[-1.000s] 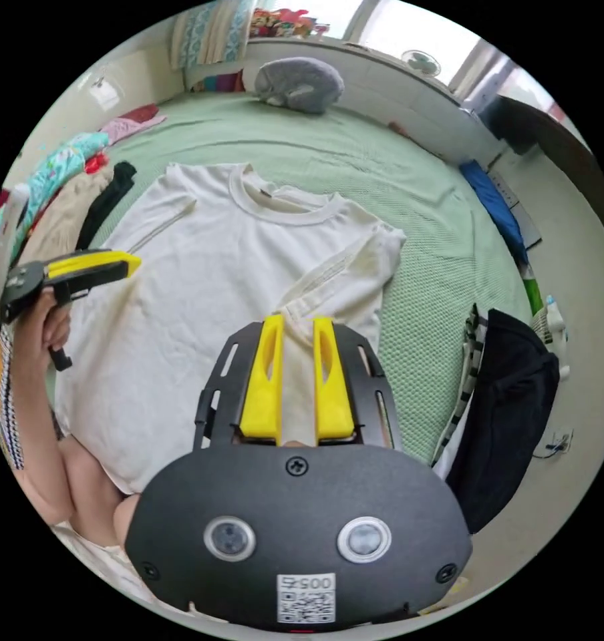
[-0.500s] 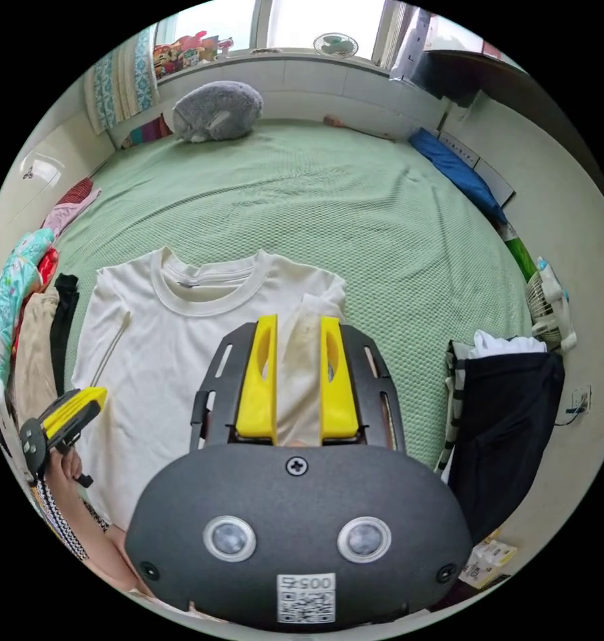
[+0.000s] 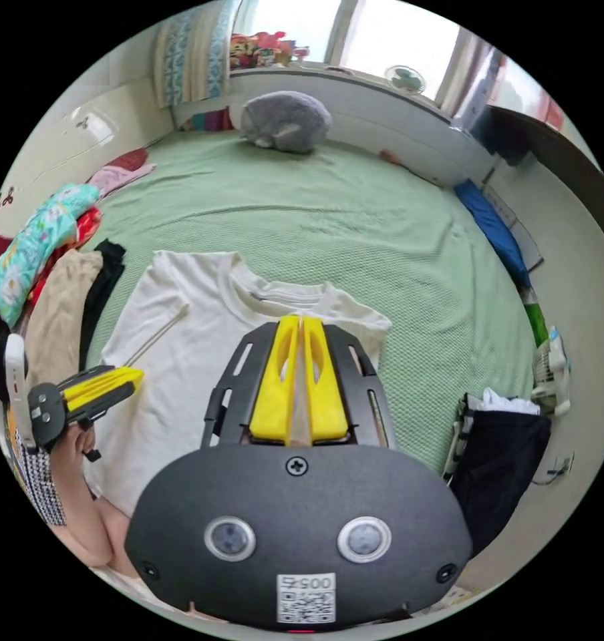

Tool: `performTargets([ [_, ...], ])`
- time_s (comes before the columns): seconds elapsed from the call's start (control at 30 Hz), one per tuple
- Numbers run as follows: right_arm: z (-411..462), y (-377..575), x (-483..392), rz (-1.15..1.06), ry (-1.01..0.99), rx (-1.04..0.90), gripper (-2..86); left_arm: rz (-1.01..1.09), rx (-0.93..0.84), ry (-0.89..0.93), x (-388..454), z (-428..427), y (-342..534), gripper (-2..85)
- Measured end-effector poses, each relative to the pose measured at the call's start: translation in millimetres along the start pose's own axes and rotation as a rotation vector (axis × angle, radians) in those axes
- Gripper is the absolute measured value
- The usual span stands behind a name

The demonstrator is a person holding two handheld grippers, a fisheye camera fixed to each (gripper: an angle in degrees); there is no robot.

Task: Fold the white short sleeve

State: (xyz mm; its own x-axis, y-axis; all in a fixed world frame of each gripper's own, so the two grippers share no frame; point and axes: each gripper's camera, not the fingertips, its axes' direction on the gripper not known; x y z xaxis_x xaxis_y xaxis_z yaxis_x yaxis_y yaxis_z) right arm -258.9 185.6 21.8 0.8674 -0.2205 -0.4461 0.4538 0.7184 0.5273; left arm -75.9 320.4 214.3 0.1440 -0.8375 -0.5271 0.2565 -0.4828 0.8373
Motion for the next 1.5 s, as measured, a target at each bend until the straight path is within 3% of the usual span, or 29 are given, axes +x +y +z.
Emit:
performTargets([
  [0.13,4.4,-11.0,11.6,0.003,-0.020,-0.042,4.2,-0.007,-0.003,0.005,-2.9,1.2,-1.0,-0.3],
  [0.27,4.6,-8.6,69.0,0.190,-0.044,-0.003,4.2,-0.011,0.000,0.014,-4.9,1.7,-2.5,-0.3],
  [0.37,10.1,0.4,108.0,0.326,-0.152,0.008,4.3,-0.010,-0.002,0.016,-4.3,2.8,-3.8,-0.3],
  [0.47,4.9,4.4,114.4,0.287,-0.302,0.082,5.5,-0.005,-0.006,0.007,-2.0,4.3,-5.1,-0.3],
  [0.6,13.8,-9.1,111.4,0.279,-0.122,0.040,5.5,0.007,-0.021,-0.022,1.5,8.2,-6.3,-0.2],
  [0.97,109.7,-54.7,124.2,0.328,-0.019,-0.211,3.4,0.020,-0.030,-0.056,7.1,11.8,-10.5,-0.2],
  [1.2,101.3,-83.0,124.8,0.216,0.205,-0.229,-0.6,0.022,-0.040,-0.075,9.0,15.1,-13.5,-0.3],
  [1.43,113.4,-84.2,160.6,0.308,0.250,-0.264,-0.2,0.022,-0.042,-0.075,9.1,17.2,-15.9,-0.2],
  [1.5,102.4,-74.7,153.4,0.271,0.171,-0.219,1.7,0.019,-0.043,-0.069,8.0,17.3,-17.1,-0.2],
])
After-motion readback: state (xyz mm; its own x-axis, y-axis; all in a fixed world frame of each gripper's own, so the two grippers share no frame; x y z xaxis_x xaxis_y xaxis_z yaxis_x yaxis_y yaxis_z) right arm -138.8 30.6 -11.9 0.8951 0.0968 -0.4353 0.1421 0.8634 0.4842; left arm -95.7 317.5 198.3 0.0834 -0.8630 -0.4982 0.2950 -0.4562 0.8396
